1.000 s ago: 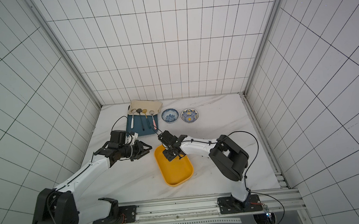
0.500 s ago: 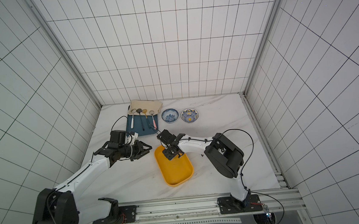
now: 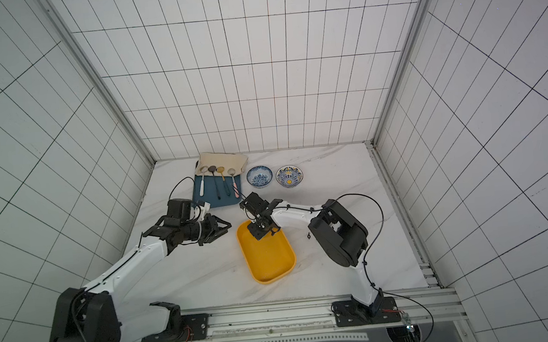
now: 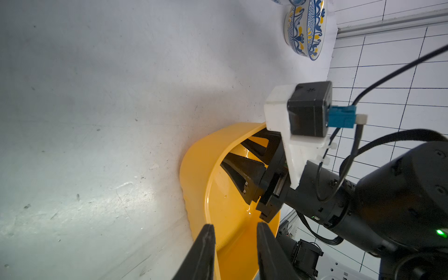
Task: Take out the wing nut from the storage box
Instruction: Pick up the wing nut from the storage box.
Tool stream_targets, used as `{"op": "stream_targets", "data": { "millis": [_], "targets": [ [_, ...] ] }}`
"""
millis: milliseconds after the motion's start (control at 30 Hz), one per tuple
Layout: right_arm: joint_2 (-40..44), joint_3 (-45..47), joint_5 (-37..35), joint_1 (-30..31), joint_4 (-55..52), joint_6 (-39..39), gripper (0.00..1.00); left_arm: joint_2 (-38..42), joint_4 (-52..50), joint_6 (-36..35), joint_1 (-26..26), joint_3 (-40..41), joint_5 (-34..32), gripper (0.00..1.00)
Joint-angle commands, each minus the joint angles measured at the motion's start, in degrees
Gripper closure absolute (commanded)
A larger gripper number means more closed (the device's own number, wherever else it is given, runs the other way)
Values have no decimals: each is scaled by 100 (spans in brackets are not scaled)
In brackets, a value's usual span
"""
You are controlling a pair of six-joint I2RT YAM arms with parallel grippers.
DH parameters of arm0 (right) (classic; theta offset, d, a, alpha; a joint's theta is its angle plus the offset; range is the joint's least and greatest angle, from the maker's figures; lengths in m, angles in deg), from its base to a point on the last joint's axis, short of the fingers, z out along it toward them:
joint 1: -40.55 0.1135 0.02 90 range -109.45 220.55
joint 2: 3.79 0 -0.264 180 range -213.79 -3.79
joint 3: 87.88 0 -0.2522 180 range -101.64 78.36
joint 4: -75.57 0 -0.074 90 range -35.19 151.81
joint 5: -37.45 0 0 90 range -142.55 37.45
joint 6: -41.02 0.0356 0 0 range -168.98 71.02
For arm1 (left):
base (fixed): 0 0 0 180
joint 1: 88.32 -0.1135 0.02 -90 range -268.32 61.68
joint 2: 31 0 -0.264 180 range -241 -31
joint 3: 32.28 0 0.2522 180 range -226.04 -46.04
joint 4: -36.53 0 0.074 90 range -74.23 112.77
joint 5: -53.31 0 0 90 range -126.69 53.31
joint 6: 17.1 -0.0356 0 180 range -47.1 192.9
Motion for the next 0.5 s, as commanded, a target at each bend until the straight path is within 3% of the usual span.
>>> {"op": "stream_targets", "data": {
  "millis": [0, 133, 467],
  "targets": [
    [-150, -235, 114, -8, -107, -99, 58, -1, 87, -124, -25, 57, 34, 68],
    [-131, -262, 125, -8, -234, -75, 68, -34, 109, -119, -30, 58, 49, 69],
    [123, -81, 290, 60, -411, -12, 73, -69, 131, -124, -26, 83, 50, 70]
  ]
}}
